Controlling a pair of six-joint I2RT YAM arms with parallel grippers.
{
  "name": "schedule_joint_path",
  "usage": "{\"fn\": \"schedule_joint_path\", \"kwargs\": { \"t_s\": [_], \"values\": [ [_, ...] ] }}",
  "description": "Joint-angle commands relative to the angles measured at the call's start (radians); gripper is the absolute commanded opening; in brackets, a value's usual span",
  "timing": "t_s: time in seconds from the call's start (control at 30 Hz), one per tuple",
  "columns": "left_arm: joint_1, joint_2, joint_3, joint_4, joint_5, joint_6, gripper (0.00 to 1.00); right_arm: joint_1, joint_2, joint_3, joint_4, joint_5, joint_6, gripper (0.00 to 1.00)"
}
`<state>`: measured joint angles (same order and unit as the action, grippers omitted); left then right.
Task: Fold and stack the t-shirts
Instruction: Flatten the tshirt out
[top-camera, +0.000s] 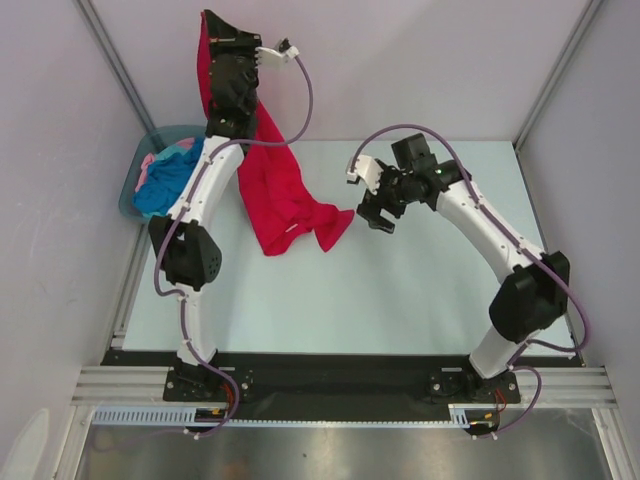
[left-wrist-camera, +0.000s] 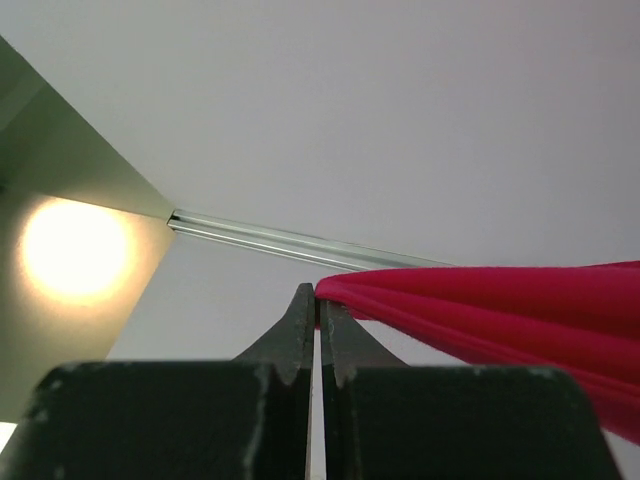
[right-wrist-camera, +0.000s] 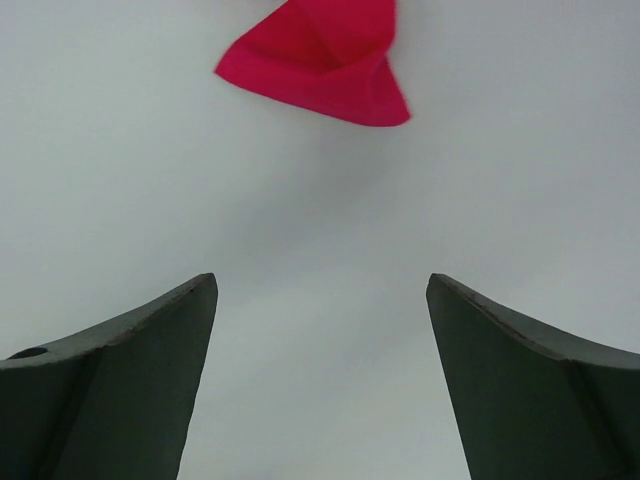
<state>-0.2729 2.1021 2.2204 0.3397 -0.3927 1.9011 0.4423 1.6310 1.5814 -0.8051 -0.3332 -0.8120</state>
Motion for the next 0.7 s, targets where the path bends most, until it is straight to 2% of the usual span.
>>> {"fn": "schedule_joint_path", "kwargs": {
  "t_s": [0.0,0.23,0.37,0.67],
  "values": [
    [-0.005,-0.070,0.045,0.108,-0.040,0.035,0.00,0.016,0.096,0.061,-0.057,-0.104,0.034,0.92],
    [-0.006,-0.096,-0.021,0.139,-0.057,0.052,0.01,0.058,0.329,0.210,0.082,-0.179,0.166,0.86],
    [-0.006,-0.131,-0.077,0.159,-0.064,0.042,0.01,0.087,0.444,0.302,0.188,-0.175,0.227,0.83],
    [-0.008,-0.128,-0.102,0.197,-0.071,0.041,0.00,0.141,0.716,0.567,0.276,-0.136,0.306,0.77]
  ]
}}
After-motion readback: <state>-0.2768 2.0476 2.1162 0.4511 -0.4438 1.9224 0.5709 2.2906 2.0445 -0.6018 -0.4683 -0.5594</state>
